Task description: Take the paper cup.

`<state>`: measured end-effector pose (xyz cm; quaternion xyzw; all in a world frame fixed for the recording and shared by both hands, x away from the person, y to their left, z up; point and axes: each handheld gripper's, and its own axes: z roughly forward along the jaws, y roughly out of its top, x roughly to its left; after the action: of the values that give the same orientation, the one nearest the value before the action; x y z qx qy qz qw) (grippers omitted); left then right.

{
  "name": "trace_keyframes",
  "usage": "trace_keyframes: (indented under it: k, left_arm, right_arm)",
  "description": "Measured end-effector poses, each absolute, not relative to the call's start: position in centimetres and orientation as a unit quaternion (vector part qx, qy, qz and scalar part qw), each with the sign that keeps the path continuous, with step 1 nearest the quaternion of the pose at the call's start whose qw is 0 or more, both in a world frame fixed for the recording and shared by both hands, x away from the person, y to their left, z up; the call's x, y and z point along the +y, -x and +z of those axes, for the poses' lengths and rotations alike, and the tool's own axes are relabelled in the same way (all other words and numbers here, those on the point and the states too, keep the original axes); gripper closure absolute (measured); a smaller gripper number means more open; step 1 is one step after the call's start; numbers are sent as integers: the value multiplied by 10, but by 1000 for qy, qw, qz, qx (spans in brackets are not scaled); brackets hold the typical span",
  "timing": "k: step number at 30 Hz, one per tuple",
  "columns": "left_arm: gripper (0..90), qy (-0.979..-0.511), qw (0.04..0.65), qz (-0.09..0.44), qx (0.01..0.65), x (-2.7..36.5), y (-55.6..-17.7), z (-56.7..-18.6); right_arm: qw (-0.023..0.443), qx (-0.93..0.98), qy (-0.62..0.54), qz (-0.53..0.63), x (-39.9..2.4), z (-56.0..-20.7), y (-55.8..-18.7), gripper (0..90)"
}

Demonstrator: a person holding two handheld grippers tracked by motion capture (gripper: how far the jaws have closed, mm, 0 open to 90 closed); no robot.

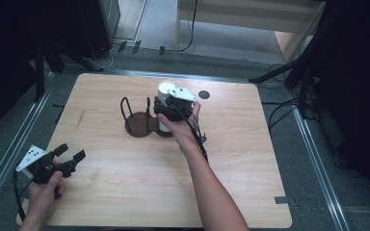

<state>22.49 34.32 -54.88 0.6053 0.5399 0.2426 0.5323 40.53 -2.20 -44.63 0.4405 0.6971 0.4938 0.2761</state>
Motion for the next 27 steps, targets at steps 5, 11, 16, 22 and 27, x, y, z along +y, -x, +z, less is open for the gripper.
trace_keyframes:
  k: [5,11,16,22,27]
  left_arm:
    - [169,-606,532,242,539,343,-225,-549]
    - [169,-606,532,242,539,343,-225,-549]
    - [170,-607,532,242,538,343,-225,-549]
    - [171,-606,533,242,539,343,-225,-549]
    - [171,-605,534,242,539,343,-225,-549]
  right_arm:
    - [279,694,-437,499,-23,-444,-405,263]
    - [284,692,-434,502,-23,-438,-404,264]
    - [287,687,-433,508,-25,-433,-405,269]
    - [296,680,-427,517,-24,-425,-405,274]
    - [306,675,-417,527,-23,-418,-405,291]
